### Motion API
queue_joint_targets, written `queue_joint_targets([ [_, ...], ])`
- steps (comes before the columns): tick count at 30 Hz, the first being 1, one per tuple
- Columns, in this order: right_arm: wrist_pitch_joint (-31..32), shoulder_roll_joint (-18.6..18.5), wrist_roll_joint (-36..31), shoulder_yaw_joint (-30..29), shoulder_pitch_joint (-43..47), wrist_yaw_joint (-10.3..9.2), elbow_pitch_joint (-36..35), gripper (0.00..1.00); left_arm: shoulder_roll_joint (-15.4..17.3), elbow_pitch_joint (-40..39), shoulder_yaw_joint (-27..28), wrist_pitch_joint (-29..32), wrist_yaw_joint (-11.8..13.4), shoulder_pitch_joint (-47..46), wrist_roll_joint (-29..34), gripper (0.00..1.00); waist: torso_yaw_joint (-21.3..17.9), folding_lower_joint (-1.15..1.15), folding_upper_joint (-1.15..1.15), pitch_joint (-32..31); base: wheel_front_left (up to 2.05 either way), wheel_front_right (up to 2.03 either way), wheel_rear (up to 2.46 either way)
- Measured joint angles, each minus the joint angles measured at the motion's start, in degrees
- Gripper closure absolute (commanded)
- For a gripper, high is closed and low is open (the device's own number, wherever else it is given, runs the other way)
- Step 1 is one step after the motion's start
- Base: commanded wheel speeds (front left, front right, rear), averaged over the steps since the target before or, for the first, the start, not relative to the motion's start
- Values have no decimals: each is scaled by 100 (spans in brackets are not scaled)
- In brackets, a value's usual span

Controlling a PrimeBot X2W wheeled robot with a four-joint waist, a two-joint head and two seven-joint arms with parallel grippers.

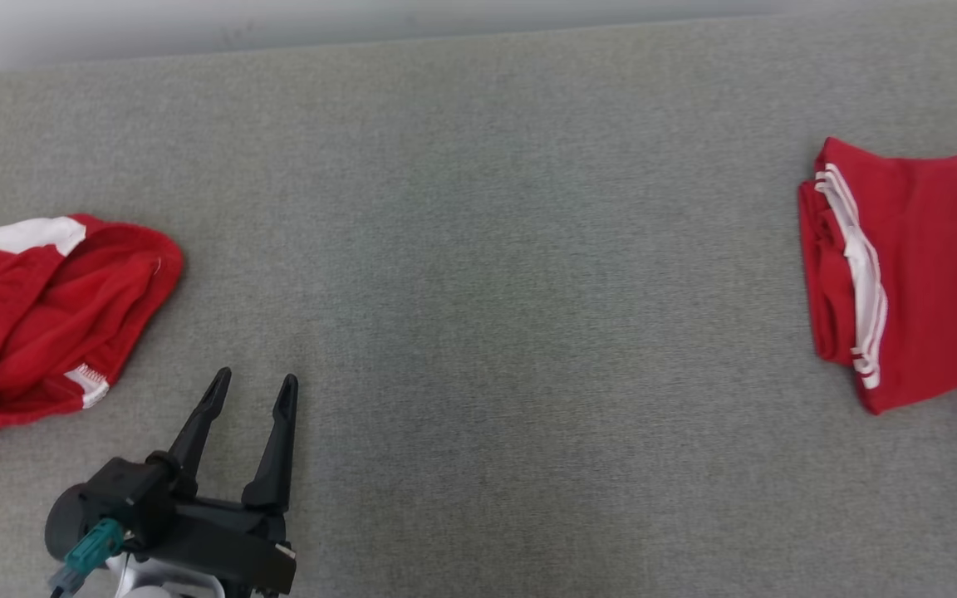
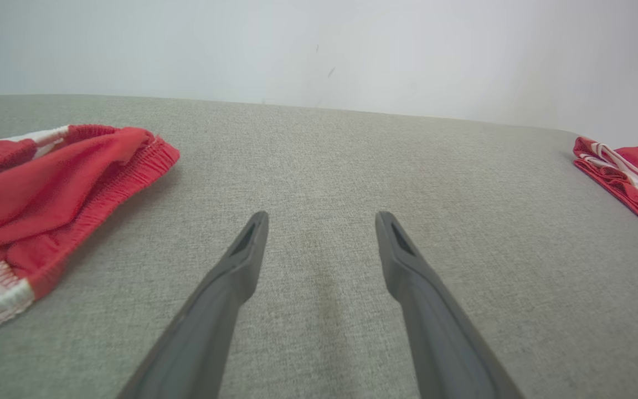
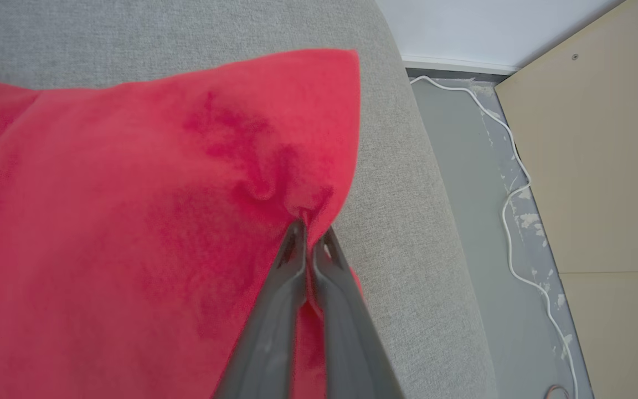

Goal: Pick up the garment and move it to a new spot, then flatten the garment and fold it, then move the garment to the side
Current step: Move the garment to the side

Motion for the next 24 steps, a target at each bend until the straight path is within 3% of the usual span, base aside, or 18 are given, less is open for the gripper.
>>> queue_joint_targets([
  [8, -202, -174, -348, 149, -164, -68, 244, 100, -31, 36, -73, 21, -51, -120, 14, 0, 239, 0, 0, 139, 0, 0, 0],
  [13, -192, -45, -349, 159, -166, -102, 460, 100, -14, 79, -23, 20, -48, -138, 14, 0, 367, 0, 0, 181, 0, 0, 0],
  [14, -188, 4, -354, 169, -166, -129, 487, 90, -5, 98, -4, 20, -47, -137, 13, 0, 378, 0, 0, 183, 0, 0, 0],
  [16, -140, 118, -381, 208, -166, -151, 546, 52, -2, 143, 20, 19, -46, -137, 13, 0, 383, 0, 0, 171, 0, 0, 0],
  [17, -136, 158, -402, 232, -166, -152, 572, 13, -2, 165, 30, 19, -45, -137, 12, 0, 381, 0, 0, 157, 0, 0, 0],
  [18, -135, 181, -404, 244, -166, -152, 587, 0, -1, 180, 38, 19, -44, -137, 12, 0, 376, 0, 0, 138, 0, 0, 0],
  [24, -76, 197, -695, 431, -190, -171, 709, 0, -23, 282, 56, 11, -37, -132, -4, 0, 315, -1, 0, -18, 0, 0, 0],
])
